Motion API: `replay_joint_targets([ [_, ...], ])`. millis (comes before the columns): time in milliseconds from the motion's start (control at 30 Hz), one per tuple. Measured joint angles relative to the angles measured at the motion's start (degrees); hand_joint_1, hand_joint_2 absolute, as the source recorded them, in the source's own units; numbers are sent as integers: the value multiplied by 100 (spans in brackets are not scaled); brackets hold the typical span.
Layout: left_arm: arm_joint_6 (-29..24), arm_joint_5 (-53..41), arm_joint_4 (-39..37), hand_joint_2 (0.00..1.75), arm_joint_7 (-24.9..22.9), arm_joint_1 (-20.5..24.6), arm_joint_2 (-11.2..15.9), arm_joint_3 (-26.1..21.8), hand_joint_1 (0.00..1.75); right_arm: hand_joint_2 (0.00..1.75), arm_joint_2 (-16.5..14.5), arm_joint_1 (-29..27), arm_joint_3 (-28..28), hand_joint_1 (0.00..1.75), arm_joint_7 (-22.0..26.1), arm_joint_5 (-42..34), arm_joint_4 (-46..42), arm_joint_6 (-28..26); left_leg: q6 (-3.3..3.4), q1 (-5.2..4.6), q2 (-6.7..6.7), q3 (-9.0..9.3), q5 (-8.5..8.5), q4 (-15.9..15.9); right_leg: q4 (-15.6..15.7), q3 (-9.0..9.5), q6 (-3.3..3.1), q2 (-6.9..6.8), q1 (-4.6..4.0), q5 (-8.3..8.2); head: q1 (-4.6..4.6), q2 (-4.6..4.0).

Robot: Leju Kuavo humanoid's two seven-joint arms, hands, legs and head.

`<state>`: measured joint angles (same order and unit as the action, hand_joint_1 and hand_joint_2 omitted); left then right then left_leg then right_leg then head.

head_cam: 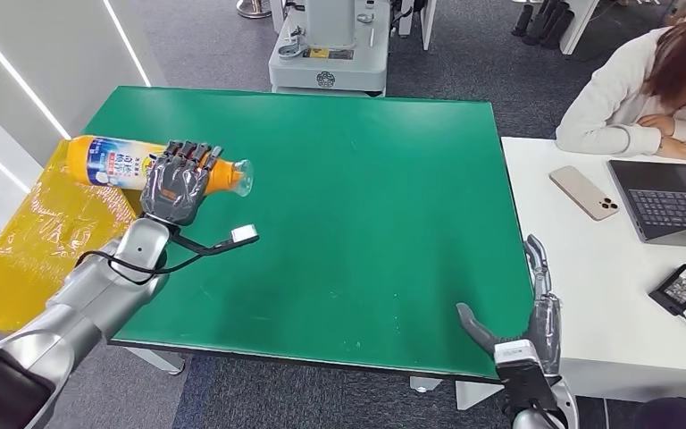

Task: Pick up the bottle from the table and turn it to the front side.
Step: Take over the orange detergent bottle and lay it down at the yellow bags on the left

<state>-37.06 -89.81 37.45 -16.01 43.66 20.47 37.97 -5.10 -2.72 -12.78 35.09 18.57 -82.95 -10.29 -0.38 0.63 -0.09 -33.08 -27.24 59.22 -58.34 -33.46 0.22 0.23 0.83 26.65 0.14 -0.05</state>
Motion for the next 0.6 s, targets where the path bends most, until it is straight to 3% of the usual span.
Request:
replay_joint_targets([
  [200,271,17,1,175,805,-184,371,-49,175,175,-56,-94,104,0,49,3,-149,6,-2,0,-2,-3,1,0,-3,-5,-2,-2,-1,1,1,-1],
  [333,576,13,-8,175,1341,-164,430,-264,175,175,-98,-172,209,0,57,16,-291,54,-5,0,-1,-4,3,0,-4,-5,-5,-1,0,-1,2,-1],
  [600,1113,16,-178,175,1898,-120,581,-671,175,175,-140,-280,326,0,122,15,-398,222,-7,1,2,-5,5,0,-6,-11,-8,0,-1,-3,1,-1],
])
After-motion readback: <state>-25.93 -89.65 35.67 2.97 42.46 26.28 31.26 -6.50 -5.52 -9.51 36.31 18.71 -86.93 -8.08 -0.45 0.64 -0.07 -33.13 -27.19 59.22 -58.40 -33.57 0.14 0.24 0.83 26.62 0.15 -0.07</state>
